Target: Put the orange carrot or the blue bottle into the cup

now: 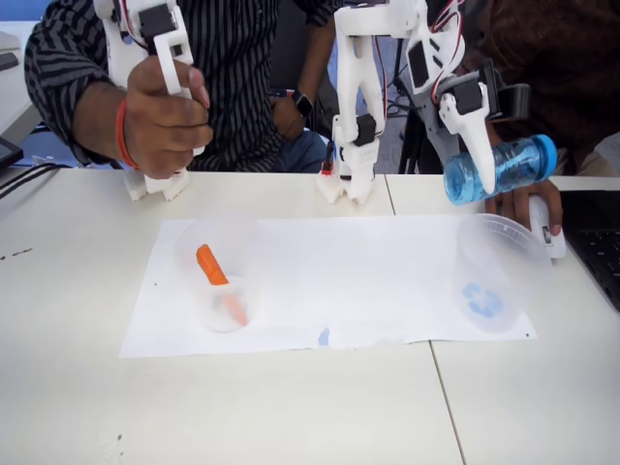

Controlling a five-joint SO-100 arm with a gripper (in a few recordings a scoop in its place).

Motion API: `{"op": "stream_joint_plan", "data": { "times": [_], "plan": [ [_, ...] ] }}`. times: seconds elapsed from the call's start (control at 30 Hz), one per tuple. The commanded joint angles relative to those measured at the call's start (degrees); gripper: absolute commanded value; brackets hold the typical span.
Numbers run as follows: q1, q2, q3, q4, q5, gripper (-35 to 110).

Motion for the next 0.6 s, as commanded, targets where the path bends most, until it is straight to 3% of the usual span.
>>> {"op": "stream_joint_plan", "data": {
  "times": [0.0,0.57],
  "plan": [
    [-2.02,0.44,-5.01,0.09,0.18,22],
    [-2.02,-0.79,-5.1,0.09,0.09,22]
  ]
}}
